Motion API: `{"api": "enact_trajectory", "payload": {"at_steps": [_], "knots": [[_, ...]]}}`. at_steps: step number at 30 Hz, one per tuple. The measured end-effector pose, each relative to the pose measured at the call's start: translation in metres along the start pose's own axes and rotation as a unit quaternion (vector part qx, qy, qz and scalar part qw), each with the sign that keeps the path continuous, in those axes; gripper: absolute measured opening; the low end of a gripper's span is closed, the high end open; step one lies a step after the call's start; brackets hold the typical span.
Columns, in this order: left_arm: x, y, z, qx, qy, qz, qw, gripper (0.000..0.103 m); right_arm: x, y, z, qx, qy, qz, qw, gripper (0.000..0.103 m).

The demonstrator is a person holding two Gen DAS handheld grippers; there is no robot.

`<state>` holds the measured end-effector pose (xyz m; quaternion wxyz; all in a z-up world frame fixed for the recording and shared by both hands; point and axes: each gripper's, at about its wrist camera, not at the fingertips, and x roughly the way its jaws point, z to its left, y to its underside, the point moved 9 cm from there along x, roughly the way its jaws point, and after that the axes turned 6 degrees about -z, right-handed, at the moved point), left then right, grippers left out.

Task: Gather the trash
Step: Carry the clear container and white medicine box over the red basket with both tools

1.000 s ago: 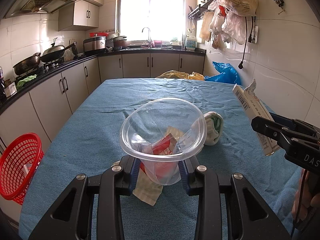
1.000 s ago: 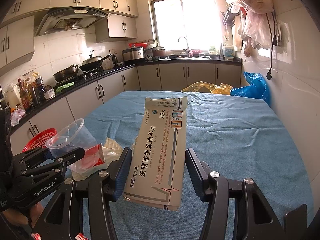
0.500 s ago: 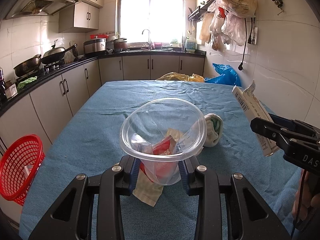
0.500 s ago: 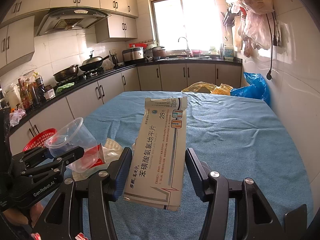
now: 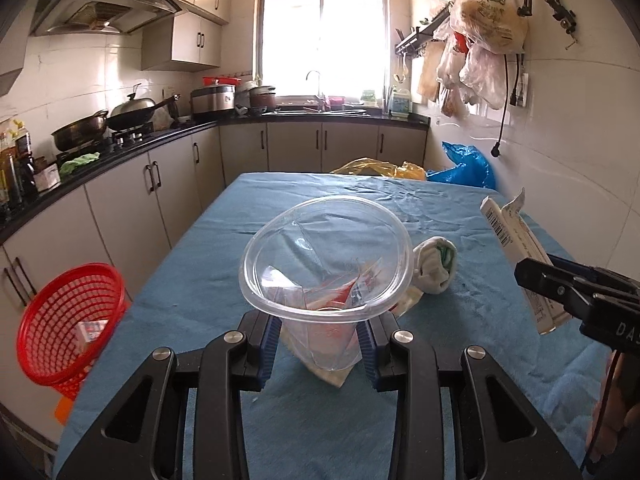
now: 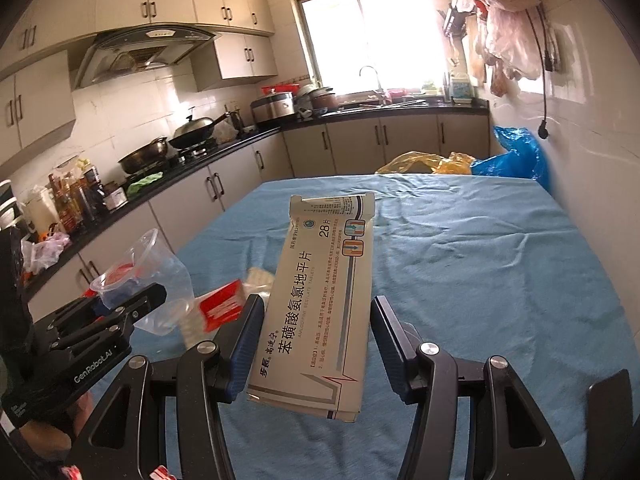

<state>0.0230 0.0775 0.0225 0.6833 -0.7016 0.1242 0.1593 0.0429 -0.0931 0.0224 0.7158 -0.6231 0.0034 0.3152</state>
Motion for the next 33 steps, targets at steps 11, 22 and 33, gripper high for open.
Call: {"api": "enact_trajectory", "payload": {"at_steps": [11, 22, 33], "knots": [[-0.027, 0.001, 0.044, -0.026, -0.021, -0.009, 0.9994, 0.034, 0.004, 0.000, 0.064, -0.039, -0.039, 0.010, 0.998, 0.059], [-0.036, 0.006, 0.096, -0.067, -0.049, -0.004, 0.9965, 0.034, 0.026, 0.003, 0.114, -0.068, -0.070, 0.039, 0.995, 0.059], [-0.039, 0.012, 0.154, -0.108, -0.092, 0.005, 0.9899, 0.034, 0.041, -0.004, 0.173, -0.108, -0.104, 0.046, 0.988, 0.059]]}}
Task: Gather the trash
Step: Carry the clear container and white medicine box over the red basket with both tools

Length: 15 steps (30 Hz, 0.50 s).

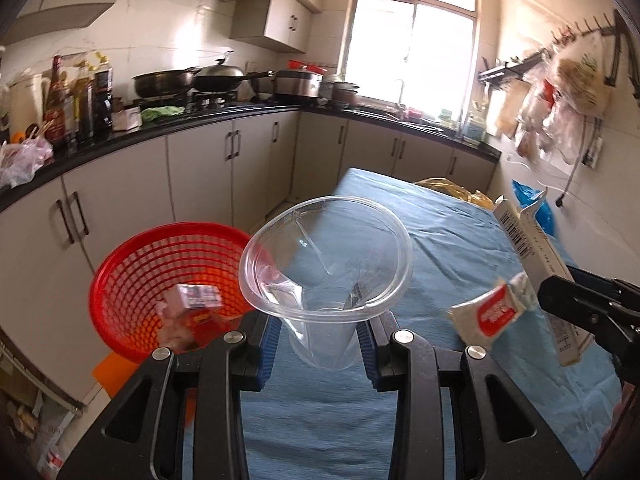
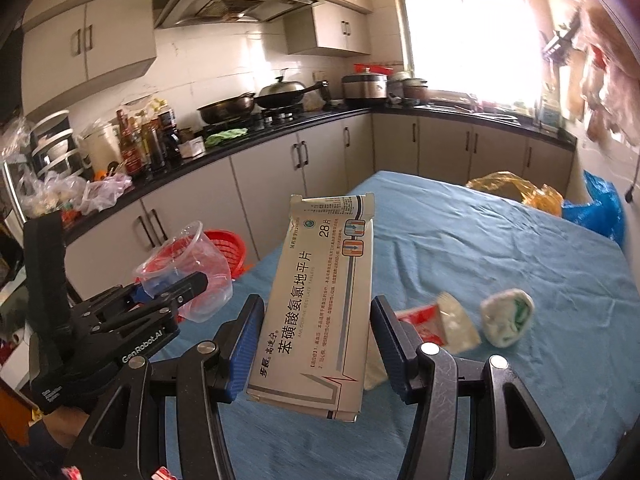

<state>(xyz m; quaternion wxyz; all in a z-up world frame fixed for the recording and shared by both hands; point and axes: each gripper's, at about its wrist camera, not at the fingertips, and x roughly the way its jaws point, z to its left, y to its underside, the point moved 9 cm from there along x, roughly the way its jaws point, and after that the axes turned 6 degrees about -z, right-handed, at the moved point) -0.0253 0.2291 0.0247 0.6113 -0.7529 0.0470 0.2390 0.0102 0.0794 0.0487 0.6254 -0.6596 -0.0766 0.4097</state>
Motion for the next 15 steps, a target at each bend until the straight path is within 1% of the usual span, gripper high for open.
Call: {"api": "enact_trajectory", "payload": {"at_steps": [6, 15], "knots": [[0.000, 0.000, 0.031, -0.019, -0.025, 0.006, 0.9995, 0.034, 0.020, -0.009, 0.032, -0.016, -0.024, 0.009, 1.000, 0.059], [0.000, 0.000, 0.069, -0.042, -0.048, 0.011, 0.9979, 0.034, 0.052, -0.017, 0.070, -0.026, -0.058, 0.027, 0.998, 0.059]]}}
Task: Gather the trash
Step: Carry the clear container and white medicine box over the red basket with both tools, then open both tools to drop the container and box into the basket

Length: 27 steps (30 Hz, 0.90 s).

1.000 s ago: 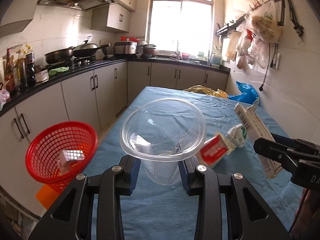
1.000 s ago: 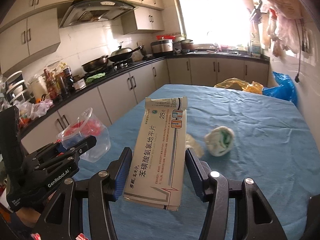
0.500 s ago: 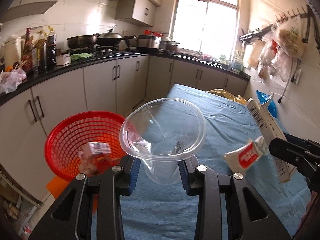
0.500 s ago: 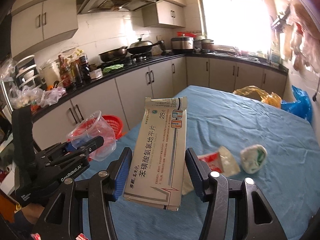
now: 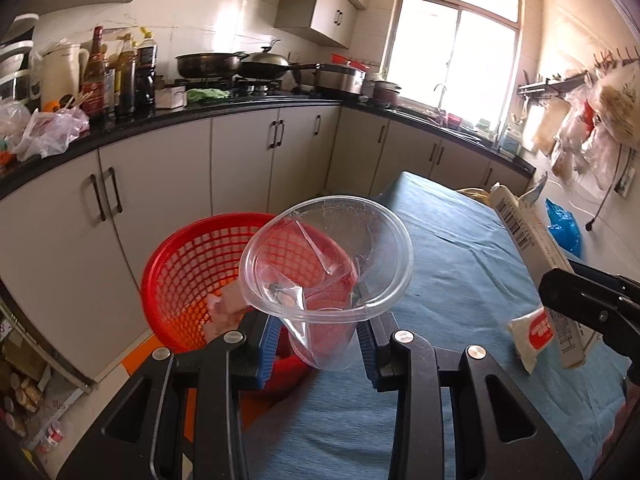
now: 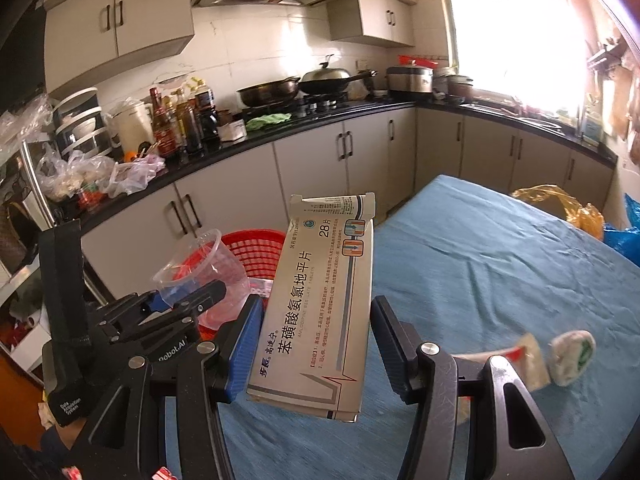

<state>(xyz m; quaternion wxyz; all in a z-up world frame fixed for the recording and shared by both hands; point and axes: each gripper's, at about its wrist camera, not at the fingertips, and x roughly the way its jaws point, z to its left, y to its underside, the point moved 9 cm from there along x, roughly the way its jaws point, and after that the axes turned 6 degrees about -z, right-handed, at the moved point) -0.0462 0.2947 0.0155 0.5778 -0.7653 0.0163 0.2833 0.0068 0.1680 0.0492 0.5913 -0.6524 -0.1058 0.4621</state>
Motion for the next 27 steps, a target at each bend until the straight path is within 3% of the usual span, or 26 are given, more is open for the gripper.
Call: {"api": "enact_trajectory", "payload": {"at_steps": [13, 27], "knots": [[0.011, -0.004, 0.040, -0.018, -0.023, 0.013, 0.9995, 0.034, 0.056, -0.012, 0.028, 0.032, -0.049, 0.033, 0.998, 0.059], [0.034, -0.006, 0.065, -0.041, -0.024, 0.033, 0.9983, 0.034, 0.100, -0.017, 0.050, 0.058, -0.077, 0.063, 0.993, 0.059]]}}
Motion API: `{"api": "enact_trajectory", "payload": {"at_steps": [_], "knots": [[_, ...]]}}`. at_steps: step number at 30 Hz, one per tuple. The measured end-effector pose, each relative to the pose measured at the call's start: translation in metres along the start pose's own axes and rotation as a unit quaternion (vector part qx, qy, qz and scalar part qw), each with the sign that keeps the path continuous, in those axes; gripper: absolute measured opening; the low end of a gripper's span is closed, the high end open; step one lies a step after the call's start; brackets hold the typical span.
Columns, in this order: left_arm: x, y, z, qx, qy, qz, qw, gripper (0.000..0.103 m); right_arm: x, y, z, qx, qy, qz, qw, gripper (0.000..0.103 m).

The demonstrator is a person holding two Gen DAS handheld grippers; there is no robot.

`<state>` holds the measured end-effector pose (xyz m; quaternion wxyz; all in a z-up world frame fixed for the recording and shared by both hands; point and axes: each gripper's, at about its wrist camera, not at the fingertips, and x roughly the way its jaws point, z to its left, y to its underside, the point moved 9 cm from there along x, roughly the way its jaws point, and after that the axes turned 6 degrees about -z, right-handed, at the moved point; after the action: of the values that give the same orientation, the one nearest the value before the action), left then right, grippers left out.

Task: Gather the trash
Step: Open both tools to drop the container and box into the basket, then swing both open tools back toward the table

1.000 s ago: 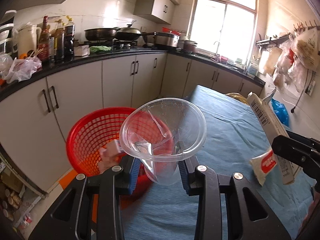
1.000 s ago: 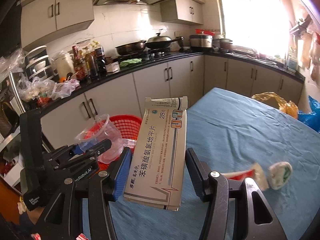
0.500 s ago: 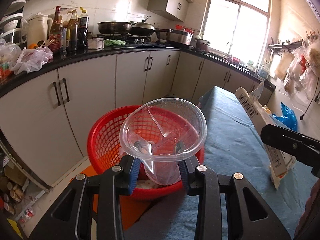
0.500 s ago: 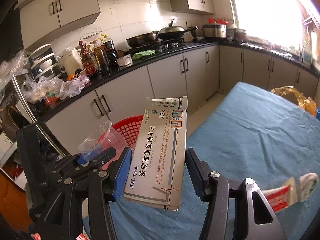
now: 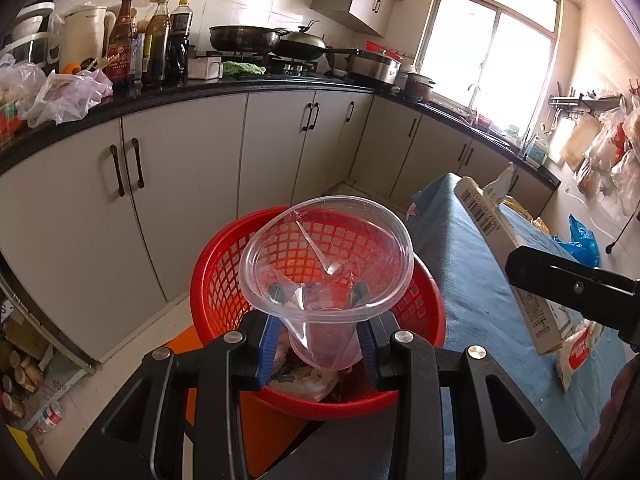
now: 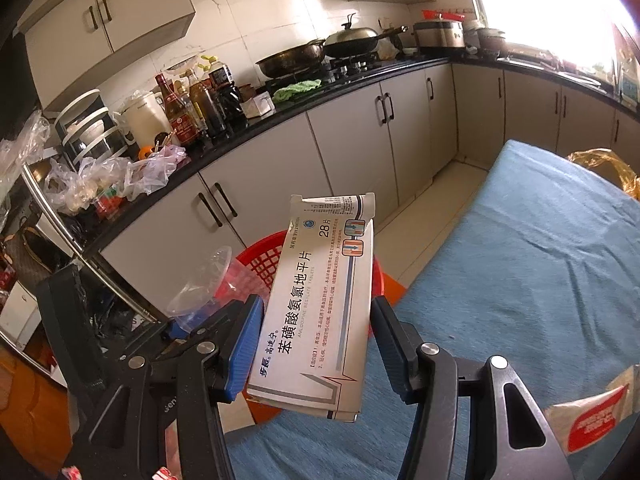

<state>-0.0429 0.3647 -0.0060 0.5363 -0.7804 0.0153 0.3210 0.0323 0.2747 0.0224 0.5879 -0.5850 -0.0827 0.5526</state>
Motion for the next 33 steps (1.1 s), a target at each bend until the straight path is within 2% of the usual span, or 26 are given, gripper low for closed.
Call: {"api": "enact_trajectory", "payload": {"at_steps": [22, 24, 26, 33], "knots": [[0.022, -0.008, 0.009, -0.007, 0.002, 0.016, 0.9998, 0.034, 0.040, -0.014, 0.008, 0.036, -0.021, 0.020, 0.999, 0.062], [0.024, -0.008, 0.010, -0.009, 0.000, 0.019, 0.9998, 0.038, 0.047, -0.016, 0.008, 0.043, -0.031, 0.027, 0.998, 0.062], [0.024, -0.008, 0.014, -0.023, 0.001, 0.019, 0.9996, 0.063, 0.047, -0.018, 0.003, 0.051, -0.027, 0.024, 0.998, 0.064], [0.015, -0.008, 0.007, -0.021, 0.006, 0.010, 0.9997, 0.065, 0.014, -0.018, -0.021, 0.071, -0.019, 0.000, 0.997, 0.064]]}}
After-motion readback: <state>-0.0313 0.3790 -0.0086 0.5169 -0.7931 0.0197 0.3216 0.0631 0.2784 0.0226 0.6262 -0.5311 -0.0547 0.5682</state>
